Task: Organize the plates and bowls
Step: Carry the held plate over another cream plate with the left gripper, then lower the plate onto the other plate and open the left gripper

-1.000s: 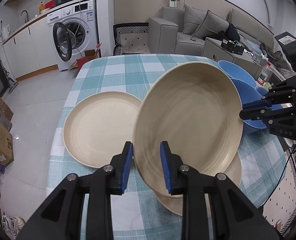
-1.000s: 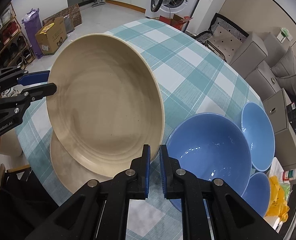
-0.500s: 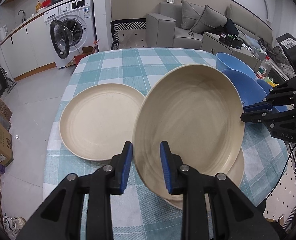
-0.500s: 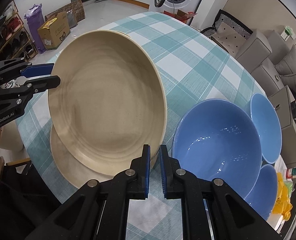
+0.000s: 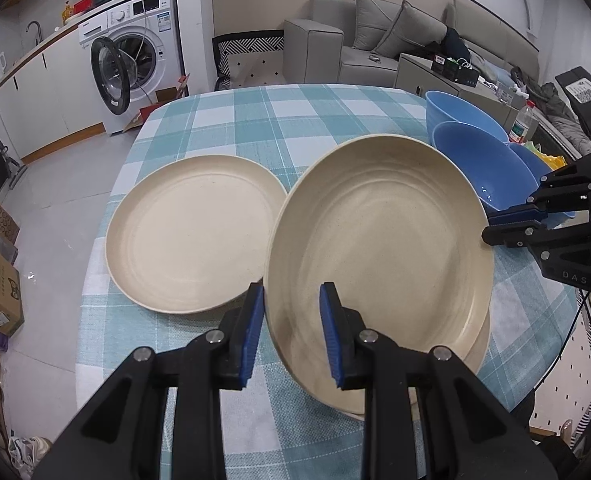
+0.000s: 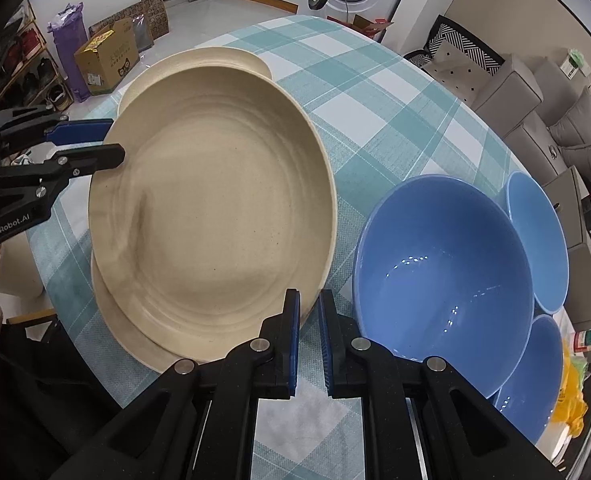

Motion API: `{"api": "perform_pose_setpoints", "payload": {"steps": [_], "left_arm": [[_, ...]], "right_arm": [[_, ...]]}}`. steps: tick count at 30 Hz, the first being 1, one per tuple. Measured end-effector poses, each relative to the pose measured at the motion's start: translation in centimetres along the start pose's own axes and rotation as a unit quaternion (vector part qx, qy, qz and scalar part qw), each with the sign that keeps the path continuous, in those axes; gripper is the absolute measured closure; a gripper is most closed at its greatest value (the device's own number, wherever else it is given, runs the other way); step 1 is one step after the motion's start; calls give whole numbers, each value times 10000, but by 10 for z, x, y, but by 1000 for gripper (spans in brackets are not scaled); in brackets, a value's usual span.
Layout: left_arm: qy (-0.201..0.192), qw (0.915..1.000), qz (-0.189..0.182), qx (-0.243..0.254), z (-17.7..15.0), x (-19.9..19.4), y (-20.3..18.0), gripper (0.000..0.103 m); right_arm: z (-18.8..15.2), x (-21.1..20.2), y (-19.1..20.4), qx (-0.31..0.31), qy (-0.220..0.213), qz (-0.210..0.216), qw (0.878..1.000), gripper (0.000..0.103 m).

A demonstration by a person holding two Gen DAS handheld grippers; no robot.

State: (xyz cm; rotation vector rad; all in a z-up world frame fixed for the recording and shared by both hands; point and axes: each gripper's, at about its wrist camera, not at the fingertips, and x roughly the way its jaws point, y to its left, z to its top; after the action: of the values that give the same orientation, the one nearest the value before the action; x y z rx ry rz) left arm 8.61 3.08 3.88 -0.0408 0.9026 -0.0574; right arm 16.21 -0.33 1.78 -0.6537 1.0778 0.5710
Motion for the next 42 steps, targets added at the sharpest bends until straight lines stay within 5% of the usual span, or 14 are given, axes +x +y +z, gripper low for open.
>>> {"api": "perform_pose_setpoints", "payload": {"steps": [42], "left_arm": [[433,9985,156,288,-16,34,-10,73]], "right_arm": [[-10,40,11,-126,228,-130,9996,92]]}}
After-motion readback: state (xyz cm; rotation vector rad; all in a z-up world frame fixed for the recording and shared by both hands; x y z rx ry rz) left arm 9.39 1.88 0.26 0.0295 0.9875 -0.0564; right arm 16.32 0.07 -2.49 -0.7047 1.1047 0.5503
